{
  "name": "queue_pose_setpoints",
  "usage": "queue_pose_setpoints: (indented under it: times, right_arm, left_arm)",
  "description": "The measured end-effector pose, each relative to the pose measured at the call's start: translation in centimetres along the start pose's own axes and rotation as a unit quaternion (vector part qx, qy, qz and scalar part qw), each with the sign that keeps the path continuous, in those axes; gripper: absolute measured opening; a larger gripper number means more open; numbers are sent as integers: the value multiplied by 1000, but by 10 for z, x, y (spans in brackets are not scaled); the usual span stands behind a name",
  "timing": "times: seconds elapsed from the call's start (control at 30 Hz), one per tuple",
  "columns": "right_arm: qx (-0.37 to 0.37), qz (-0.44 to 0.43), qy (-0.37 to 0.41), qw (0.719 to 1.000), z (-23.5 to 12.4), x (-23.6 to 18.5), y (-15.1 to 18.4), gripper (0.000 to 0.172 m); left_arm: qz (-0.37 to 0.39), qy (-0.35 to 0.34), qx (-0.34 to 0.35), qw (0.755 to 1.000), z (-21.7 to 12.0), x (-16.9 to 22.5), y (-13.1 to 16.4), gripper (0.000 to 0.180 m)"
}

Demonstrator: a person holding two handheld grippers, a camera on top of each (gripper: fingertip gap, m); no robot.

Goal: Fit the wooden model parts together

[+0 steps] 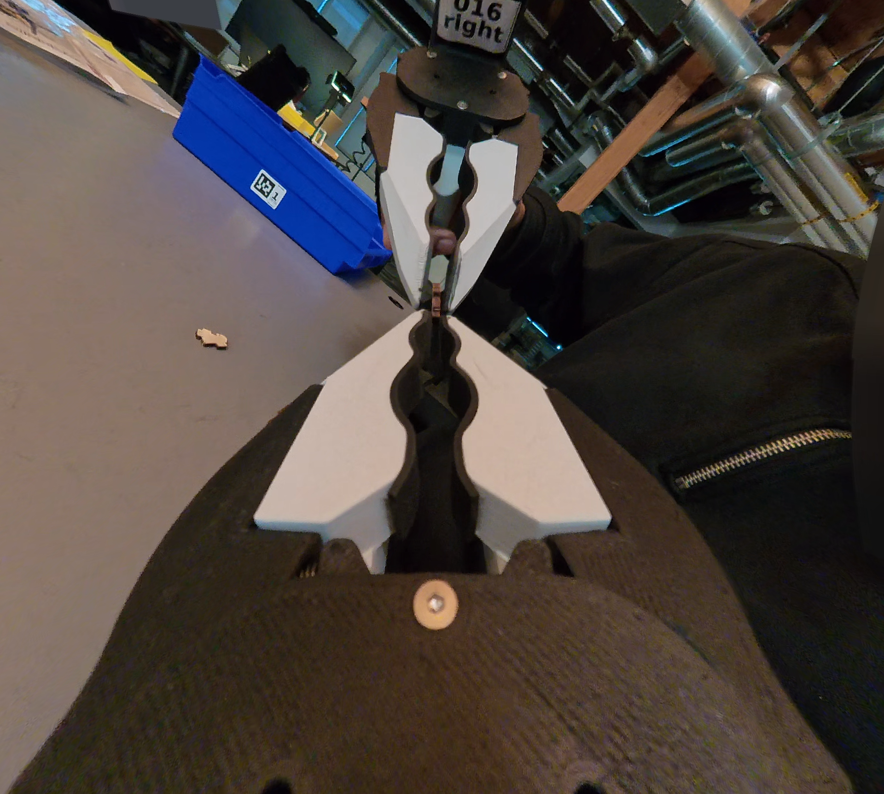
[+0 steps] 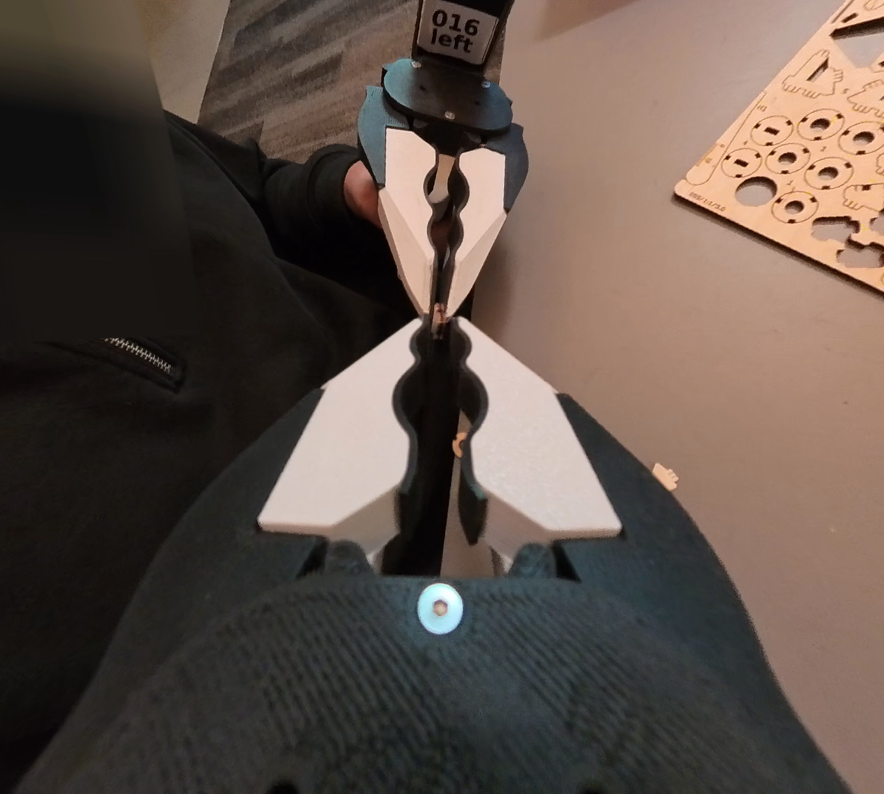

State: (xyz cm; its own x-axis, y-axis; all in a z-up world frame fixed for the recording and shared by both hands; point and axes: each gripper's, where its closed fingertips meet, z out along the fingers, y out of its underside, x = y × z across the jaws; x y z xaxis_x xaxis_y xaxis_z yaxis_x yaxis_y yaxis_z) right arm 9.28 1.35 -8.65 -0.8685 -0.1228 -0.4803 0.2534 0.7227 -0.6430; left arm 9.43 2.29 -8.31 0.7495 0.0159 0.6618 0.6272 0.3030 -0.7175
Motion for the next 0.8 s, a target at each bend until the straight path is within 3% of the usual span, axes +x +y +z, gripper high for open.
queue_pose_setpoints:
  times: [0.3, 0.57, 0.7, 0.8]
  right_arm:
    - [23, 18, -20, 999, 1, -1, -7, 1]
    - [16, 46, -23, 999, 1, 5, -2, 1]
    - [-65, -25, 67, 995, -2, 26, 19, 0]
    - [-195, -142, 176, 954, -7, 58, 56, 0]
  left_arm:
    - [-5, 7, 21, 1000, -3, 2, -6, 0]
    - [21, -32, 0, 999, 1, -5, 0, 1]
    - [41, -111, -29, 993, -5, -30, 7, 0]
    - [91, -210, -86, 969, -12, -54, 18, 0]
